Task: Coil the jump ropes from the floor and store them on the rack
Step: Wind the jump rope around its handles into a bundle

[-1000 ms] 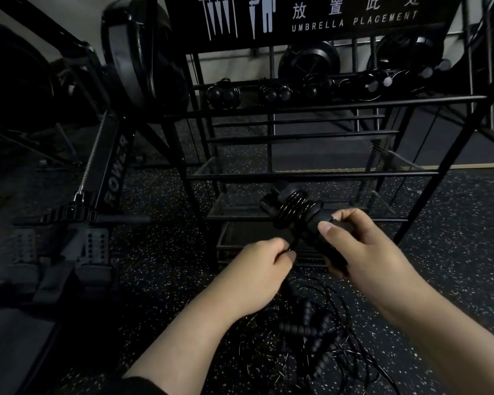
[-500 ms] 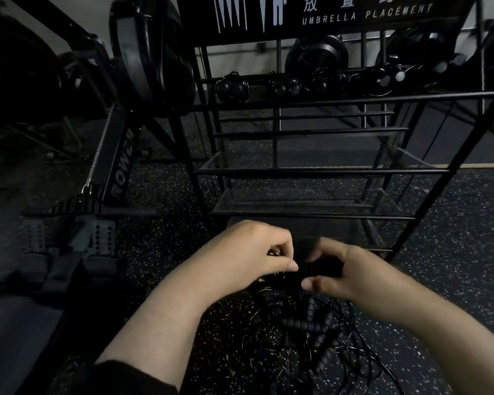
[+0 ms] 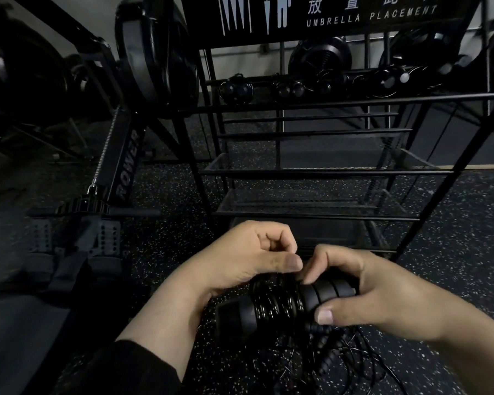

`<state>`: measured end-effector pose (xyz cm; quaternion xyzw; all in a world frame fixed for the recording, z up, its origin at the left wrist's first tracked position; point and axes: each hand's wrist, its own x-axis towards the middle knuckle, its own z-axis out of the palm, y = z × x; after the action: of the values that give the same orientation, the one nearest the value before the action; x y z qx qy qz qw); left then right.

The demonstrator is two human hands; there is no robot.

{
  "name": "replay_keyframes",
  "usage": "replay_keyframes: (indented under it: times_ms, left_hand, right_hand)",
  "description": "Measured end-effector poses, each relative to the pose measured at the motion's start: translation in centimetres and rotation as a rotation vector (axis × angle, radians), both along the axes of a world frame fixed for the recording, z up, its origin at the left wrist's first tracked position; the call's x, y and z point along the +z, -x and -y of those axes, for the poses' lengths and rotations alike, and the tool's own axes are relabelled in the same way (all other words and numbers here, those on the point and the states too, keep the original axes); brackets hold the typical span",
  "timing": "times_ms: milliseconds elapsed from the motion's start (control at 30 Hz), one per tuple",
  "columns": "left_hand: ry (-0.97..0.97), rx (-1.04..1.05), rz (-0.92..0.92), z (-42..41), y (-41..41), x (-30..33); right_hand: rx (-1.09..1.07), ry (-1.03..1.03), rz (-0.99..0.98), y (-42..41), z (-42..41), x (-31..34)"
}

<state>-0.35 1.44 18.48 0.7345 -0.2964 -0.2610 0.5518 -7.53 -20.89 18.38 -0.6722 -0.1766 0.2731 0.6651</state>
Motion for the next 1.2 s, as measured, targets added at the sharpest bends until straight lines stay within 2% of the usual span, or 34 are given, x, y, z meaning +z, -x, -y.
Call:
replay_keyframes:
  times_ms: [167,300,400,467,533,600,667,833,1033,1133,1200]
  left_hand:
    - [-0.012,0.033,-0.048,1.4,-0.4,-0.6]
    - [0.079,0.161,-0.277,1.1,-1.0,-2.0]
    - [0.057,0.313,-0.375,0.3,-1.9,-4.3]
    - [0.05,0.367,-0.332,0.8,-0.3,-3.8]
    - [0.095,0.315,-0.308,1.8,1.0,-2.3]
    - [0.142,0.317,-0.275,2.3,1.3,-1.6]
    - [0.104,0.361,-0.273,2.5,1.1,-1.4]
    - [0.052,0.364,-0.303,2.8,1.3,-1.2]
    - [-0.141,0.362,-0.23,3.3,1.3,-1.3]
    - [-0.283,0.31,-0.098,3.5,1.3,-1.5]
    - [-0.419,0.28,0.057,3.7,1.4,-1.6]
  right_hand:
    - [-0.096,-0.163,0.02,0.0,0.1,0.1]
    - [-0.189,-0.293,0.016,-0.2,0.2,-0.4]
    - [-0.283,-0.265,0.069,-0.6,0.1,-0.7]
    - [-0.407,-0.268,0.078,-0.8,0.1,-0.7]
    - [-0.504,-0.252,0.074,-0.9,0.2,-0.6]
    - [-0.512,-0.108,0.144,-0.6,0.3,-0.3]
    - [-0.488,0.021,0.229,-0.4,0.0,0.1]
    - [-0.564,0.092,0.32,-0.7,-0.1,0.4]
    - [-0.642,0.176,0.305,-1.1,-0.2,-0.2]
    - [-0.719,0.246,0.266,-1.3,-0.1,-0.7]
    - [-0.763,0.364,0.237,-1.4,-0.2,-0.9]
